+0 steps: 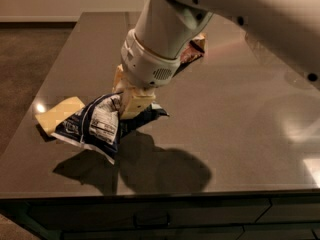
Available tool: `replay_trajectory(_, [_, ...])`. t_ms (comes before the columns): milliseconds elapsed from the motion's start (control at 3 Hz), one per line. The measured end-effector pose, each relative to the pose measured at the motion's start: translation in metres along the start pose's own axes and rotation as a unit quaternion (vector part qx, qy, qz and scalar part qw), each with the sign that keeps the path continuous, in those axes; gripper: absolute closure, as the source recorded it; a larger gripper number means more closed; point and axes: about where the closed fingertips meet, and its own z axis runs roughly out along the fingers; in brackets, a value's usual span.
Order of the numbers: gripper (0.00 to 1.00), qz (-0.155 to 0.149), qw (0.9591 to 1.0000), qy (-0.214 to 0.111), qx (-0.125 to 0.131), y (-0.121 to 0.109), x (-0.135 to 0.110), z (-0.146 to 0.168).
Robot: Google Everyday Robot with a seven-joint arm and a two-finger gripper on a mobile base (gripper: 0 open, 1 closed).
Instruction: Move blue chip bag near sponge
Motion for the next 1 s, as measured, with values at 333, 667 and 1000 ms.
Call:
replay_trajectory(333, [0.85, 0.007, 0.9996, 0.02, 0.019, -0.027, -0.009, 0.031])
replay_trajectory(667, [0.62, 0.025, 0.9979, 0.041, 0.043, -0.054, -0.013, 0.049])
replay_trajectory(1000, [0.38, 0.028, 0.9976, 0.045, 0.045, -0.056, -0.014, 0.05])
